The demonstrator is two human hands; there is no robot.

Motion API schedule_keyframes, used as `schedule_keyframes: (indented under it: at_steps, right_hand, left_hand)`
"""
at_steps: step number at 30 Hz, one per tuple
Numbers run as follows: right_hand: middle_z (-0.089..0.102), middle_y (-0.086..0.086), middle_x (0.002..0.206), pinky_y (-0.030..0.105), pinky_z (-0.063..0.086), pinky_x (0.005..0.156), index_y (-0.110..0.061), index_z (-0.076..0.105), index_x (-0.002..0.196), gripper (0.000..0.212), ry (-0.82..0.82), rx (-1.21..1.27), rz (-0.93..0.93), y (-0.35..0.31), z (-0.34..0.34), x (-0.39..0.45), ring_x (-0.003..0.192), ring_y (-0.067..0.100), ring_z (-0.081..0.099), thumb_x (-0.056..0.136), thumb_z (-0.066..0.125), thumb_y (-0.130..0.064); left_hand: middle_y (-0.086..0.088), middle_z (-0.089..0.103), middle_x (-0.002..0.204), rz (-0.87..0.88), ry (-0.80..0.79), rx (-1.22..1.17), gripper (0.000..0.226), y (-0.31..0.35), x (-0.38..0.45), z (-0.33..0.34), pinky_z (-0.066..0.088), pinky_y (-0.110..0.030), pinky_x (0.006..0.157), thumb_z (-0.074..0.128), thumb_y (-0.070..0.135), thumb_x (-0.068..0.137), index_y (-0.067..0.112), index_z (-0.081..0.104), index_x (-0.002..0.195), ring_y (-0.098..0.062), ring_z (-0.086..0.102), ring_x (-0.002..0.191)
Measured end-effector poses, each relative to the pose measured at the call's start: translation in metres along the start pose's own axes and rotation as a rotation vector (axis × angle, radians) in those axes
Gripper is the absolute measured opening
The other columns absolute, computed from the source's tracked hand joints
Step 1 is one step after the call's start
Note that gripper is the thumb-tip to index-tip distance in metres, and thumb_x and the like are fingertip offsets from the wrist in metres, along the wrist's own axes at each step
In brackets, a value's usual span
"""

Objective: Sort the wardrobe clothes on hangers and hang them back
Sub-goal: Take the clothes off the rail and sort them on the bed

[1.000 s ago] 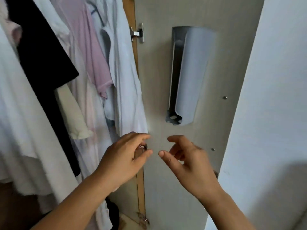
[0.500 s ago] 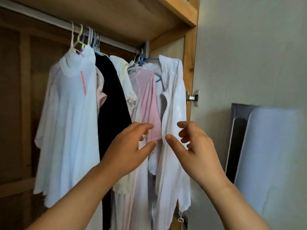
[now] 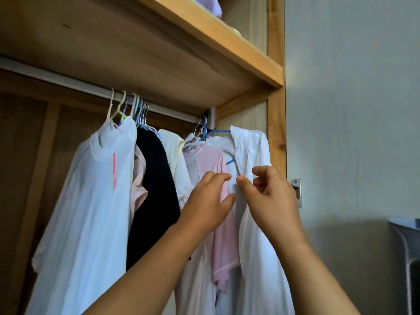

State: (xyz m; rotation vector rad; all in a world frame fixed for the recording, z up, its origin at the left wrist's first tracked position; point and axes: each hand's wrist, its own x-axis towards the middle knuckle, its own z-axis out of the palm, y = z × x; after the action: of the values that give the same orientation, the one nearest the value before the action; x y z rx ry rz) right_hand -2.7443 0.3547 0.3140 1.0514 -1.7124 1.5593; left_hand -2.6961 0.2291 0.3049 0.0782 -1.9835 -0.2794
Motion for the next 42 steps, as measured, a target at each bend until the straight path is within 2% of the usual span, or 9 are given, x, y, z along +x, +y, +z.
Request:
schedule_keyframes:
  at_steps: [7, 15, 18, 23, 25, 30, 33, 37, 42]
  right_hand:
    - [0.059, 0.001, 0.109, 0.029, 0.043, 0.082, -0.019, 0.056, 0.117, 0.037, 0.074, -0.084, -0.047, 0.016, 0.037, 0.057, 0.096, 0.016, 0.056, 0.085, 0.064, -0.035]
    - [0.056, 0.004, 0.116, 0.030, 0.042, 0.088, -0.016, 0.054, 0.120, 0.039, 0.005, -0.267, -0.182, 0.024, 0.102, 0.125, 0.106, 0.020, 0.054, 0.085, 0.064, -0.031]
    - [0.053, 0.005, 0.120, 0.034, 0.042, 0.092, -0.017, 0.052, 0.122, 0.043, -0.022, -0.334, -0.173, 0.029, 0.121, 0.147, 0.113, 0.022, 0.052, 0.083, 0.065, -0.032]
    - [0.057, 0.004, 0.124, 0.031, 0.043, 0.090, -0.019, 0.051, 0.125, 0.047, -0.064, -0.416, -0.113, 0.036, 0.147, 0.170, 0.115, 0.022, 0.053, 0.083, 0.064, -0.034]
    - [0.060, 0.005, 0.121, 0.032, 0.045, 0.088, -0.019, 0.054, 0.120, 0.041, -0.087, -0.480, -0.071, 0.037, 0.157, 0.177, 0.113, 0.025, 0.055, 0.083, 0.062, -0.035]
    - [0.063, 0.009, 0.111, 0.027, 0.036, 0.069, -0.015, 0.053, 0.088, 0.026, -0.154, -0.655, 0.007, 0.034, 0.169, 0.192, 0.104, 0.028, 0.057, 0.084, 0.058, -0.040]
    - [0.063, 0.008, 0.109, 0.029, 0.038, 0.071, -0.015, 0.054, 0.087, 0.023, -0.099, -0.695, -0.025, 0.033, 0.172, 0.189, 0.104, 0.028, 0.057, 0.087, 0.055, -0.038]
    - [0.063, 0.008, 0.095, 0.030, 0.037, 0.067, -0.016, 0.042, 0.068, 0.028, 0.010, -0.700, -0.076, 0.038, 0.172, 0.182, 0.094, 0.031, 0.058, 0.087, 0.051, -0.034]
    - [0.062, 0.007, 0.087, 0.030, 0.035, 0.063, -0.014, 0.047, 0.068, 0.022, 0.096, -0.660, -0.096, 0.042, 0.171, 0.182, 0.089, 0.032, 0.057, 0.083, 0.054, -0.029]
  left_hand:
    - [-0.001, 0.049, 0.128, 0.044, 0.081, -0.030, 0.040, -0.035, 0.071, 0.020, 0.037, -0.023, 0.094, 0.060, 0.024, 0.088, 0.017, 0.053, 0.127, -0.017, 0.050, 0.115]
    - [-0.001, 0.048, 0.130, 0.093, 0.132, -0.003, 0.045, -0.102, 0.116, 0.011, 0.037, -0.028, 0.102, 0.063, 0.019, 0.084, 0.016, 0.052, 0.128, -0.017, 0.047, 0.120]
    - [-0.001, 0.045, 0.130, 0.090, 0.101, -0.031, 0.047, -0.120, 0.122, 0.009, 0.033, -0.024, 0.103, 0.065, 0.017, 0.084, 0.015, 0.051, 0.129, -0.016, 0.047, 0.121]
    - [0.002, 0.047, 0.128, 0.127, 0.131, -0.021, 0.050, -0.150, 0.127, 0.011, 0.031, -0.031, 0.109, 0.063, 0.028, 0.078, 0.017, 0.053, 0.126, -0.014, 0.044, 0.121]
    - [0.003, 0.047, 0.128, 0.121, 0.131, -0.008, 0.050, -0.160, 0.127, 0.012, 0.028, -0.029, 0.110, 0.064, 0.026, 0.079, 0.018, 0.052, 0.127, -0.013, 0.042, 0.123]
    - [0.002, 0.052, 0.125, 0.094, 0.167, 0.050, 0.057, -0.184, 0.128, 0.018, 0.035, -0.042, 0.106, 0.053, 0.039, 0.070, 0.020, 0.056, 0.123, -0.020, 0.046, 0.122]
    - [0.002, 0.051, 0.125, 0.061, 0.144, 0.080, 0.055, -0.192, 0.128, 0.019, 0.035, -0.041, 0.106, 0.053, 0.040, 0.074, 0.021, 0.054, 0.125, -0.021, 0.045, 0.122]
    - [0.003, 0.046, 0.129, 0.044, 0.108, 0.110, 0.051, -0.198, 0.129, 0.021, 0.031, -0.038, 0.108, 0.061, 0.036, 0.082, 0.023, 0.049, 0.130, -0.019, 0.040, 0.126]
    - [0.003, 0.050, 0.124, 0.037, 0.118, 0.101, 0.059, -0.203, 0.130, 0.019, 0.035, -0.040, 0.104, 0.047, 0.046, 0.072, 0.023, 0.053, 0.126, -0.020, 0.046, 0.120]
